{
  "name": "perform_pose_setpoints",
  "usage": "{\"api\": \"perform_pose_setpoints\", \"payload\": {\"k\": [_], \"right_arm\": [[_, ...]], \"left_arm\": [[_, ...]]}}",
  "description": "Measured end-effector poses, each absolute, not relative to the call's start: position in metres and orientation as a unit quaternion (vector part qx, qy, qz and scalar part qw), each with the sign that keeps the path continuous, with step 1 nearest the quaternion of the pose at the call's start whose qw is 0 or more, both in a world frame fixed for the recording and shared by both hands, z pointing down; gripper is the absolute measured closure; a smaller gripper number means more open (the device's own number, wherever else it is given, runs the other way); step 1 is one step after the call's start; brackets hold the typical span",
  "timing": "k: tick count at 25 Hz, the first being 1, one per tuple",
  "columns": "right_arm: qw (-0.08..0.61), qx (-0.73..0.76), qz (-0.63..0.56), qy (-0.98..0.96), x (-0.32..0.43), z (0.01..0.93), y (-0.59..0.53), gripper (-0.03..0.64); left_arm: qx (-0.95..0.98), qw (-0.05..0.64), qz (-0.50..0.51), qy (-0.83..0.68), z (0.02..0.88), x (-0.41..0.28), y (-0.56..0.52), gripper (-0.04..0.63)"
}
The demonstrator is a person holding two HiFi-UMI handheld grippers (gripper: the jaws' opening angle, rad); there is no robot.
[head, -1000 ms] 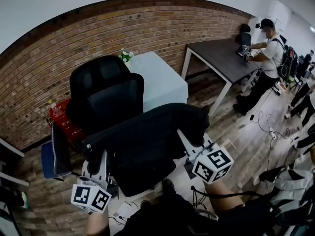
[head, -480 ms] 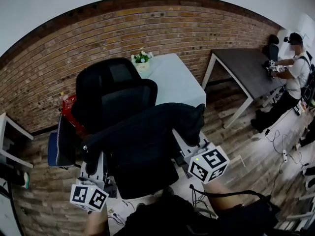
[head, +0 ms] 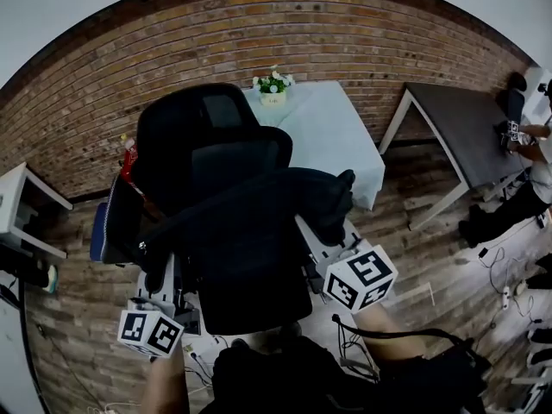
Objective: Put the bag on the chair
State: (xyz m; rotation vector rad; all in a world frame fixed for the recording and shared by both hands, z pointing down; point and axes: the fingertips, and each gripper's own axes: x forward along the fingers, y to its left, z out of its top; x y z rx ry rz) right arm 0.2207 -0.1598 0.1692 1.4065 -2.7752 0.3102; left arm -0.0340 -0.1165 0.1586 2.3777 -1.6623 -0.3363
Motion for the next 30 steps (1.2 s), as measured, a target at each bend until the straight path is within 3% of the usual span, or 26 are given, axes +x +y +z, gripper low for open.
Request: {"api": "perform_pose_setpoints", "payload": {"k": [17, 30], "right_arm": [[0.046, 0.466, 0.153, -0.87, 0.191, 0.246, -0.197, 0.548], [0.101, 0.472, 0.203, -0.852, 0.17, 0.345, -0.233, 0.548]], "left_arm": [[0.829, 0.152, -0.062, -0.535, 0.228, -0.065, -0.164, 0.543], [0.821, 0.218, -0.013, -0.527, 0.333, -0.084, -0.206, 0.544]]}}
